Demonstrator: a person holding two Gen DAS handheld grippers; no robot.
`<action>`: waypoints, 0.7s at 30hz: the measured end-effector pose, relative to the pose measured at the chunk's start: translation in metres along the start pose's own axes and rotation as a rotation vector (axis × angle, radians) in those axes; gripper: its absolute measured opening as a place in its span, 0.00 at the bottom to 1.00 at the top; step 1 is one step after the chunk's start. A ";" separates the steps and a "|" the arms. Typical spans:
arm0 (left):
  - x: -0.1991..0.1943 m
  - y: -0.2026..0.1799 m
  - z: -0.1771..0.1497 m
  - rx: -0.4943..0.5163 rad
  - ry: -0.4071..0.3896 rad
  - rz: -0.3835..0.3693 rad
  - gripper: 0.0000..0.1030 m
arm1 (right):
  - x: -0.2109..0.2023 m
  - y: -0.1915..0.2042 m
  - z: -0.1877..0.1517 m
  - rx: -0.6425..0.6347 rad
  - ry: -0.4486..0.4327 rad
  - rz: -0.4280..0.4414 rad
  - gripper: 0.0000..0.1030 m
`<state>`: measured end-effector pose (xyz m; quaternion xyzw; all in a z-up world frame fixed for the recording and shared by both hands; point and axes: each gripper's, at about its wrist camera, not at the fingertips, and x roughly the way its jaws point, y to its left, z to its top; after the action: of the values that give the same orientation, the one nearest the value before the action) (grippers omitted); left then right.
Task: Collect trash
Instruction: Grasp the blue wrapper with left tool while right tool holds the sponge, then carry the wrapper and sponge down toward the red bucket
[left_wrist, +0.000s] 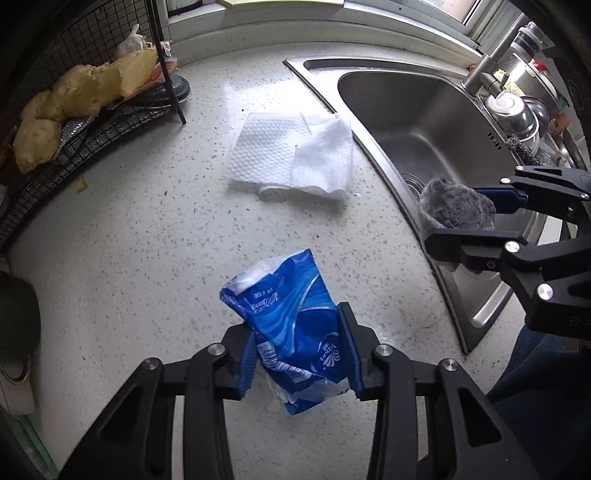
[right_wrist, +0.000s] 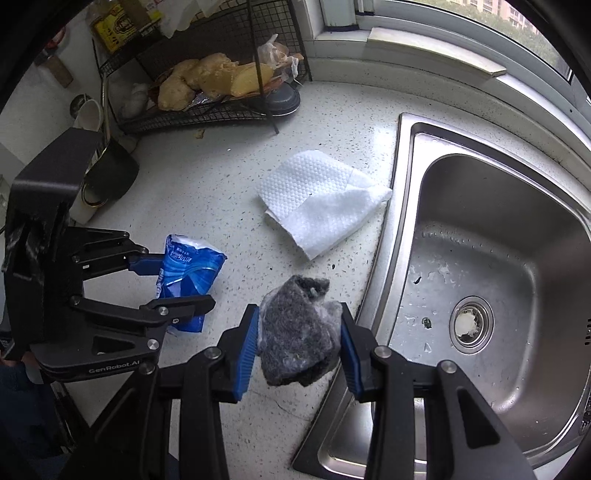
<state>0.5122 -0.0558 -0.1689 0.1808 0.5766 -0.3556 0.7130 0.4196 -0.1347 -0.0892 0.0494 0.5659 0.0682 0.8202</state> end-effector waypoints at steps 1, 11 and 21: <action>-0.005 -0.004 -0.005 -0.005 -0.009 -0.008 0.35 | -0.002 0.001 -0.003 -0.010 0.000 -0.005 0.37; -0.054 -0.038 -0.037 -0.035 -0.080 0.000 0.35 | -0.034 0.008 -0.038 -0.106 -0.022 -0.006 0.37; -0.087 -0.077 -0.071 -0.101 -0.138 0.038 0.35 | -0.068 0.003 -0.075 -0.182 -0.055 0.061 0.37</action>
<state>0.4004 -0.0352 -0.0934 0.1304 0.5397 -0.3242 0.7659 0.3257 -0.1434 -0.0526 -0.0059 0.5330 0.1429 0.8339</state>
